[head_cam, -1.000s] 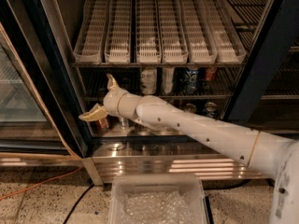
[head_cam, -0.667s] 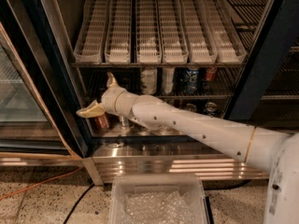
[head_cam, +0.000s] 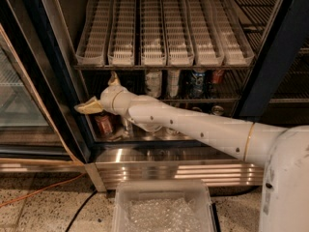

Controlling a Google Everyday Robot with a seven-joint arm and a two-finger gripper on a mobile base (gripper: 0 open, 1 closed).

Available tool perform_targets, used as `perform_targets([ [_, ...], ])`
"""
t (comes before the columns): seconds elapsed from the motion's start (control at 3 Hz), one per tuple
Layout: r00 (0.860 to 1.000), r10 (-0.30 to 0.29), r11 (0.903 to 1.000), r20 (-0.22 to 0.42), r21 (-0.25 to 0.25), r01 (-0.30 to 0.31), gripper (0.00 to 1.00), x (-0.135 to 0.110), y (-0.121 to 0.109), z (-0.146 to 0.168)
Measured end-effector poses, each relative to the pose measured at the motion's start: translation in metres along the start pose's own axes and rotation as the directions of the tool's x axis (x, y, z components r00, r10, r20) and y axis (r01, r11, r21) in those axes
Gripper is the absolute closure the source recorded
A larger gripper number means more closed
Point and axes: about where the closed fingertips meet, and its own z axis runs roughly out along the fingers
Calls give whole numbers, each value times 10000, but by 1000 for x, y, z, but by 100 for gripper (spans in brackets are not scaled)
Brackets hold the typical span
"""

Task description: Pick redbull can from middle shelf of fridge

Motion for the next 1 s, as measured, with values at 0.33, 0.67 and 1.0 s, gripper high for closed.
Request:
perform_targets([
  [0.33, 9998, 212, 9991, 7, 361, -212, 0, 0, -4, 6],
  [0.67, 9998, 221, 9990, 9, 378, -221, 0, 0, -4, 7],
  [1.0, 9995, 300, 9979, 119, 577, -306, 0, 1, -6, 9],
])
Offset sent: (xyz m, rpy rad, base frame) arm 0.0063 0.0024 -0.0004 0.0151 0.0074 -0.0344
